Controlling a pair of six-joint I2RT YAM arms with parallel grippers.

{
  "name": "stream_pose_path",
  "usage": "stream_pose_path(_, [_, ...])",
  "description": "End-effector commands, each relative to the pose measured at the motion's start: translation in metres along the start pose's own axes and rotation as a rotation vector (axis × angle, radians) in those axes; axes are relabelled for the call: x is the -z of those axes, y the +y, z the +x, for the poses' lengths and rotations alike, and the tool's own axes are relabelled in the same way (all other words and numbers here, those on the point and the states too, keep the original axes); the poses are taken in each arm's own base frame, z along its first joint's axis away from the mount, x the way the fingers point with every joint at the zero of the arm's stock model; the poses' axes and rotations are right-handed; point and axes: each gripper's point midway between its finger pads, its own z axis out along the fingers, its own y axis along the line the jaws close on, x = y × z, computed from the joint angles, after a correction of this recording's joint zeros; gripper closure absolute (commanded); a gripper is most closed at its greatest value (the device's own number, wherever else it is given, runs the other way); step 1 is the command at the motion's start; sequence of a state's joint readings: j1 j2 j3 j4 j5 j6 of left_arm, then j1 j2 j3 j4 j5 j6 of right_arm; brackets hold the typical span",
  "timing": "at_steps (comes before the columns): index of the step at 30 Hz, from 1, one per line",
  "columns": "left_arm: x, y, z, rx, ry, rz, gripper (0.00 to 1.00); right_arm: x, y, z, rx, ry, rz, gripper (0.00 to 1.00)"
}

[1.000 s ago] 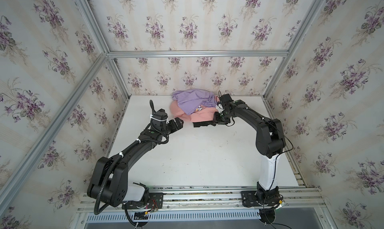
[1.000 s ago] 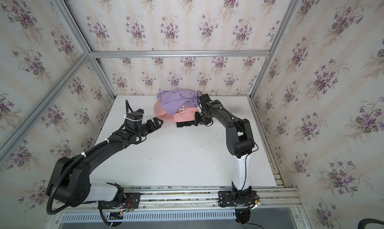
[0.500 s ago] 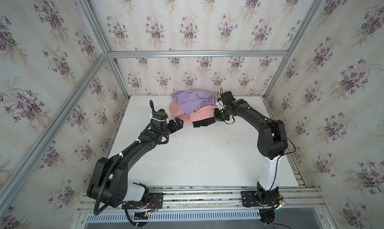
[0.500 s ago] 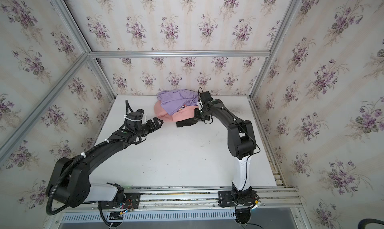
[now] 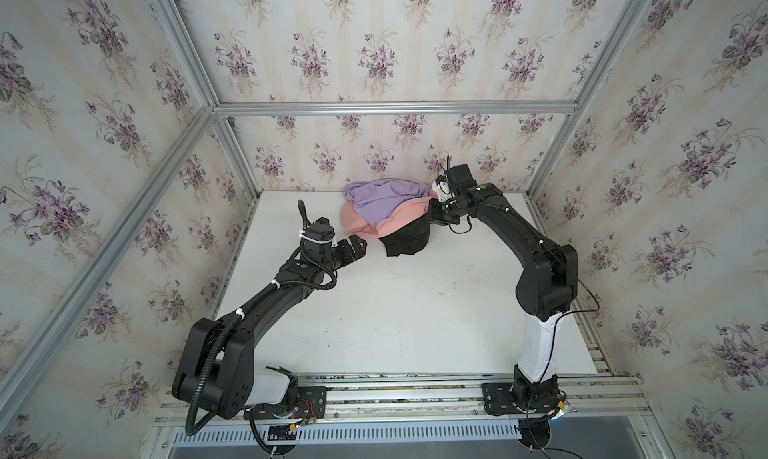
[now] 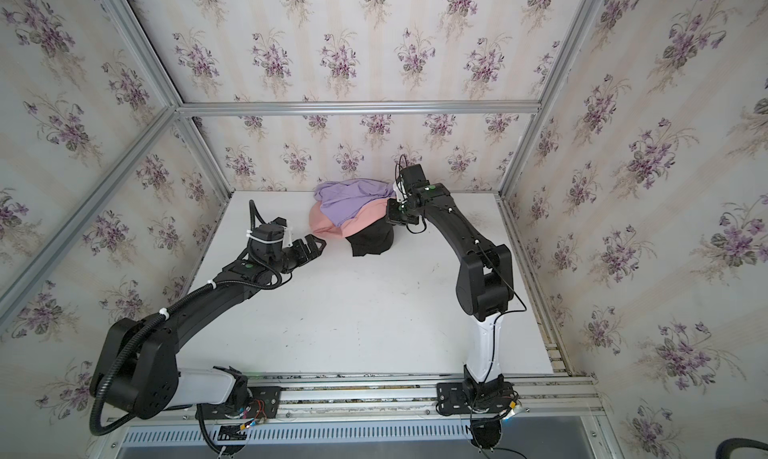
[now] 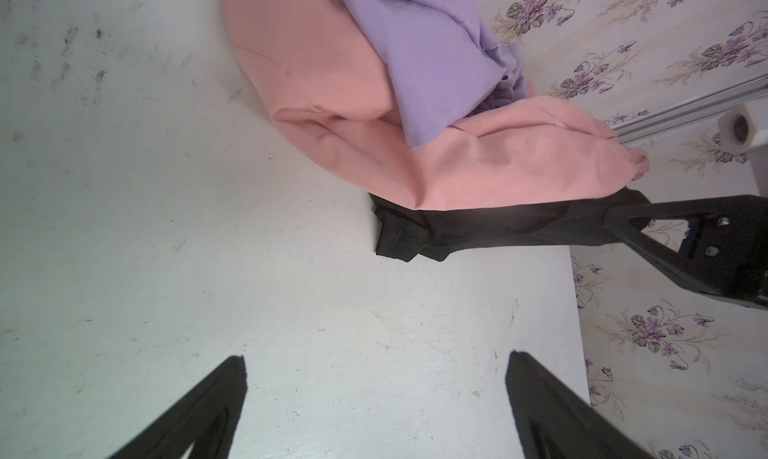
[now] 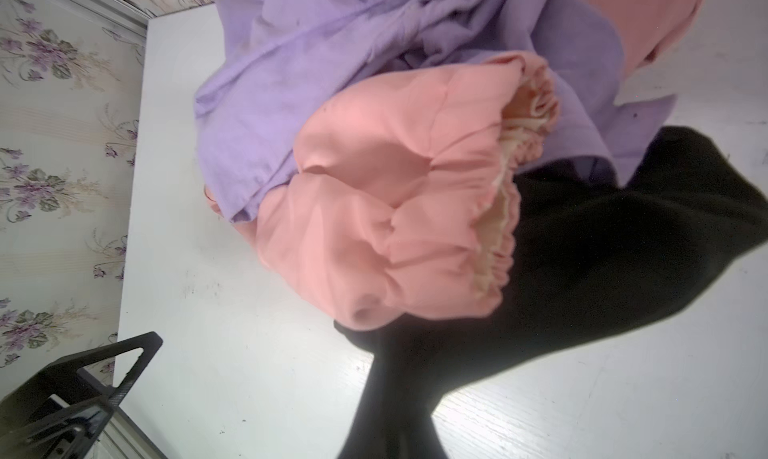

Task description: Pick out a specific cloth from the pile

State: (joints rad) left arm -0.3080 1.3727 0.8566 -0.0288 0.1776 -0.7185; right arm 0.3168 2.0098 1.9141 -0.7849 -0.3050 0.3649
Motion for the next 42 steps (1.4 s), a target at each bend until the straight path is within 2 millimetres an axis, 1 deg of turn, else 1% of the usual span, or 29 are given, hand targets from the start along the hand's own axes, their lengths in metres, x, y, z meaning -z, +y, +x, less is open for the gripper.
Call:
stream_pose_path(1, [0.002, -0.006, -0.009, -0.006, -0.033, 0.017, 0.00, 0.013, 0.008, -0.008, 0.020, -0.012, -0.011, 0.99])
stream_pose_path(10, [0.004, -0.012, -0.014, -0.014, -0.040, 0.025, 0.00, 0.037, 0.025, -0.029, 0.044, -0.056, -0.026, 1.00])
stream_pose_path(20, [0.005, -0.014, -0.017, -0.016, -0.044, 0.028, 0.00, 0.062, 0.044, -0.052, 0.066, -0.112, -0.061, 1.00])
stream_pose_path(25, [0.006, -0.015, -0.017, -0.020, -0.044, 0.030, 0.00, 0.074, 0.050, -0.056, 0.078, -0.132, -0.067, 1.00])
stream_pose_path(33, [0.006, -0.016, -0.017, -0.021, -0.041, 0.036, 0.00, 0.088, 0.054, -0.057, 0.089, -0.151, -0.068, 1.00])
stream_pose_path(42, [0.006, -0.014, -0.016, -0.019, -0.043, 0.029, 0.00, 0.115, 0.066, -0.067, 0.106, -0.210, -0.085, 1.00])
